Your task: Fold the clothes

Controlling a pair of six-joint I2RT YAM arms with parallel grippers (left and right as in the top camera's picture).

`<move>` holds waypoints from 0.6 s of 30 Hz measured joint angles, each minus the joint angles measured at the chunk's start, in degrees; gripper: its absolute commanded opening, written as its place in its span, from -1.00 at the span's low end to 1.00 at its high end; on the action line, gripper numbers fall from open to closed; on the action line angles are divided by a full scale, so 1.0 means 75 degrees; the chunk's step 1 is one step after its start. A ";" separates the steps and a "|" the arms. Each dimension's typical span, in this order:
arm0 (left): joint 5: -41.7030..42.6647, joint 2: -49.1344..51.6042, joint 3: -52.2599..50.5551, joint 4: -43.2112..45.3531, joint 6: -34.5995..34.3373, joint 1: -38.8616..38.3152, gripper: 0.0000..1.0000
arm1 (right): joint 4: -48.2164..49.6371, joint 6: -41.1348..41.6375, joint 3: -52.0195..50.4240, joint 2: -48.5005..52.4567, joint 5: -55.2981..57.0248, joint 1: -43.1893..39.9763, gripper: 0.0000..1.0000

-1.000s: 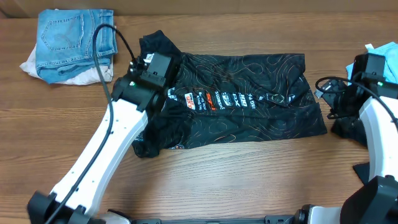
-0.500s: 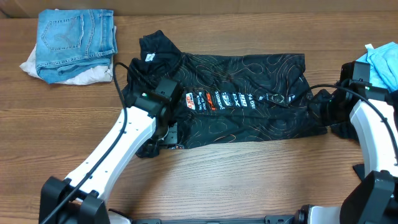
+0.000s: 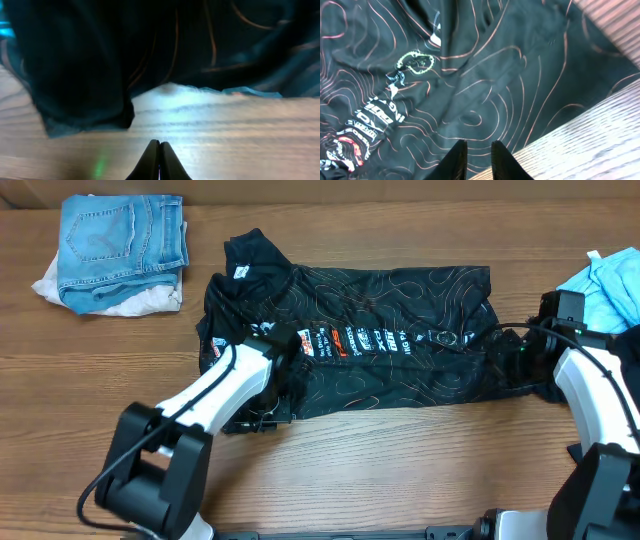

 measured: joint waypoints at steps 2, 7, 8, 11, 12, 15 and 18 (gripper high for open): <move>0.0009 0.0181 0.0000 0.0067 0.0000 0.0047 -0.92 | 0.0058 0.0003 -0.0023 0.0108 -0.0137 0.0000 -0.60; 0.0026 0.0472 0.0000 0.0146 0.0000 0.0385 -0.92 | 0.0344 0.0006 -0.0029 0.0466 -0.0484 0.0216 -0.59; 0.0020 0.0490 0.0000 0.0146 0.0000 0.0463 -0.92 | 0.0437 0.0012 -0.0029 0.0551 -0.0545 0.0347 -0.59; -0.0006 0.0510 0.0000 0.0146 0.0003 0.0781 -0.92 | 0.0595 0.0029 -0.0035 0.0647 -0.0627 0.0618 -0.57; -0.0009 0.0510 0.0000 0.0146 0.0006 0.0918 -0.92 | 0.0644 0.0050 -0.0035 0.0673 -0.0653 0.0714 -0.56; -0.0012 0.0510 0.0000 0.0152 0.0067 0.1314 -0.91 | 0.0810 0.0119 -0.0038 0.0825 -0.0720 0.0991 -0.56; -0.0032 0.0510 -0.0003 0.0195 0.0163 0.1661 -0.89 | 0.0950 0.0195 -0.0038 0.1070 -0.0752 0.1102 -0.56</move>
